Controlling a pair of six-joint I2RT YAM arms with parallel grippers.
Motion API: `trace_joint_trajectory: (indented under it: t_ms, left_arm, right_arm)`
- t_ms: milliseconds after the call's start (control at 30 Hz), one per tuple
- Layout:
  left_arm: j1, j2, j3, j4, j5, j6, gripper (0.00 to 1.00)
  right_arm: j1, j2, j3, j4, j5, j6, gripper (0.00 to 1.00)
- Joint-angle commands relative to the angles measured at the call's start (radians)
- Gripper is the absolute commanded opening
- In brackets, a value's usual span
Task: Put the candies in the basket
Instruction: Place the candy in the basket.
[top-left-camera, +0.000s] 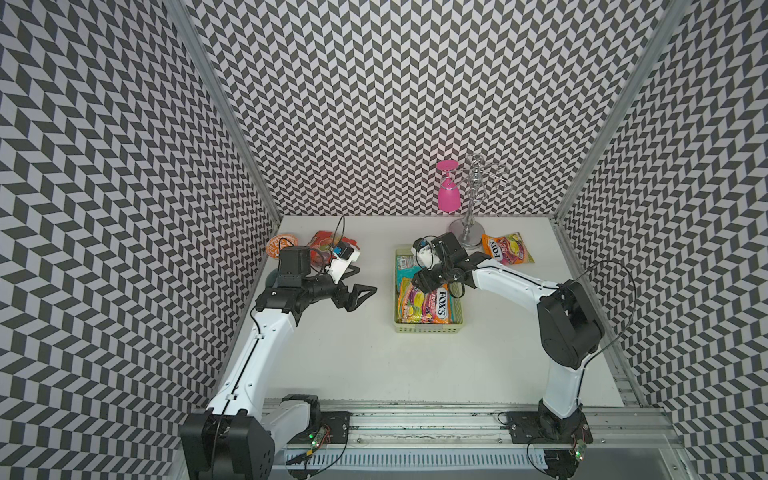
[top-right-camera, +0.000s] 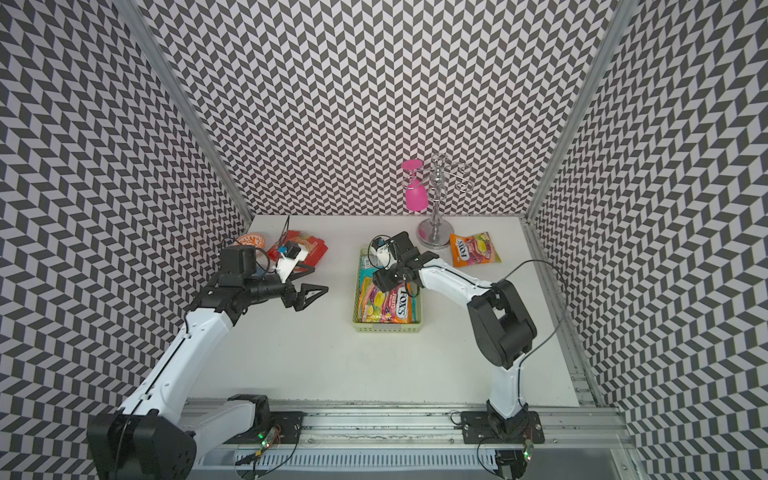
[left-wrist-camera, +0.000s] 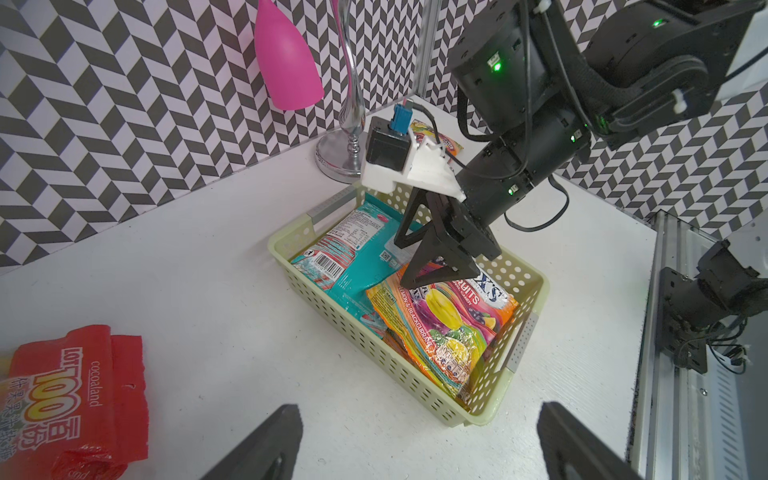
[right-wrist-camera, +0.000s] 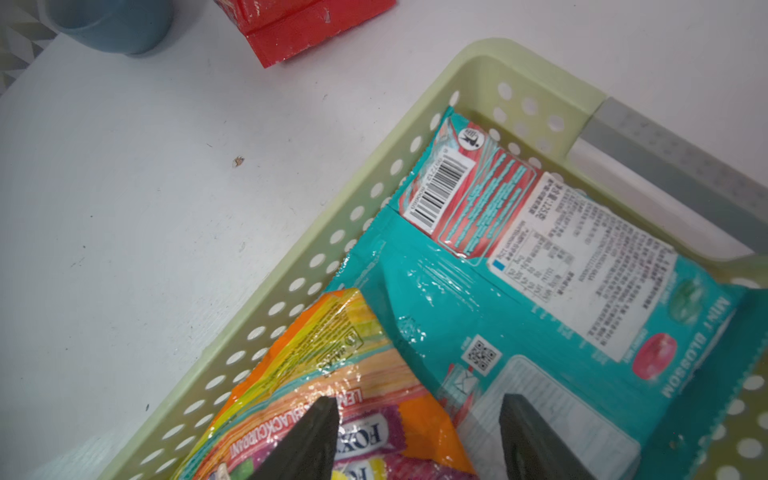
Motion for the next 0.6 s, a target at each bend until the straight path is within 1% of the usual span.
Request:
trace_joint_trajectory:
  t_ms: [0,100,267,367,467,567]
  left_arm:
    - [-0.003,0.003,-0.006,0.022,0.010,-0.002,0.93]
    - [-0.003,0.006,0.010,0.007,0.007,-0.001,0.93]
    - [-0.003,0.007,0.002,0.020,0.010,-0.003,0.93]
    - [-0.003,0.007,0.011,0.009,0.010,-0.002,0.93]
    - [-0.003,0.004,-0.005,0.025,0.013,-0.004,0.93]
    - [-0.001,0.005,0.009,0.010,0.005,-0.005,0.93]
  right_arm:
    - [0.009,0.007,-0.006,0.003,-0.081,-0.011,0.68]
    - [0.013,-0.004,-0.049,0.009,-0.122,-0.010,0.68]
    - [0.045,-0.035,-0.075,-0.016,-0.140,-0.021,0.68]
    - [0.052,-0.052,-0.093,-0.024,-0.166,-0.020,0.66]
    - [0.065,-0.069,-0.100,-0.041,-0.149,-0.033,0.65]
    - [0.069,-0.086,-0.101,-0.056,-0.132,-0.029,0.65]
